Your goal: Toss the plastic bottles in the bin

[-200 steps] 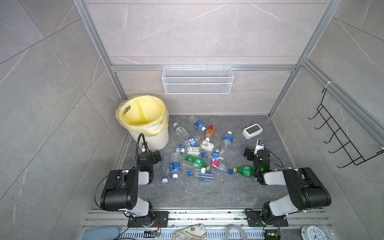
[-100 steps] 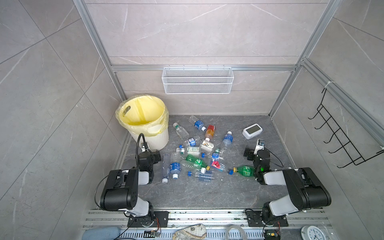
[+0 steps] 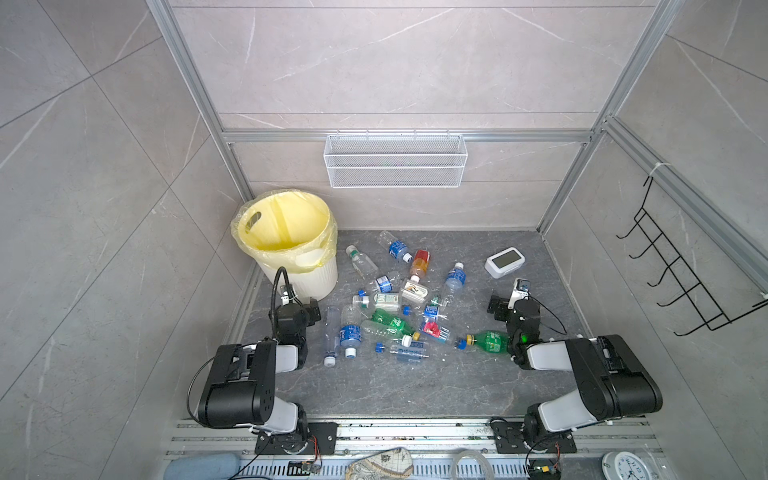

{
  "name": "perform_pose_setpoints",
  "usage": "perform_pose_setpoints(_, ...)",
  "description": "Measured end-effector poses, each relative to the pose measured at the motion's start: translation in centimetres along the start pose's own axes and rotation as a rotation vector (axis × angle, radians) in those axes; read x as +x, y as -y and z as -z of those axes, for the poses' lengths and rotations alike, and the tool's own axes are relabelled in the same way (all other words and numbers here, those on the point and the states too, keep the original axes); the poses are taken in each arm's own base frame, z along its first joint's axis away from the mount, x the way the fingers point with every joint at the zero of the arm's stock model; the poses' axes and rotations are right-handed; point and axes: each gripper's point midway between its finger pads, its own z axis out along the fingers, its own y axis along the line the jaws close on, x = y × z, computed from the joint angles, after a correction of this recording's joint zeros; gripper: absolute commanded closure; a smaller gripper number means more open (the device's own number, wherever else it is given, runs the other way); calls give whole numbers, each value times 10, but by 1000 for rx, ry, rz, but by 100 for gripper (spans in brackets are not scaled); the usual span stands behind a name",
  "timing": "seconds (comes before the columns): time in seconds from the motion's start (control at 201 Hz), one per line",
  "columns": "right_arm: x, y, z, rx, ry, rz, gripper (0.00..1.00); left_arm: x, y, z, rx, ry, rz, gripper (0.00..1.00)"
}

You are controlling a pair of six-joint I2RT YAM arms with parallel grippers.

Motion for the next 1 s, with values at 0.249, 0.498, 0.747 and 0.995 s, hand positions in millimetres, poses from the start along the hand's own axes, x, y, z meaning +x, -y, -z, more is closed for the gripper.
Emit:
perform_pose_setpoints(0.249,-4,1,2,1,13,-4,0,-9,1,15,-31,-7,-23,0)
perform_pose_setpoints(0.498,-32,-3,19,45,29,14,0,-110,-1,65,-60,175,135,0)
perform_pose_setpoints(0.747,-74,29,33,238,57,-219,0,-91,8,75,-41,-45,268,0)
perform_pose_setpoints(0.995,-72,3,32,133,-93,-259,0,-65,32,87,55,-290,356,0)
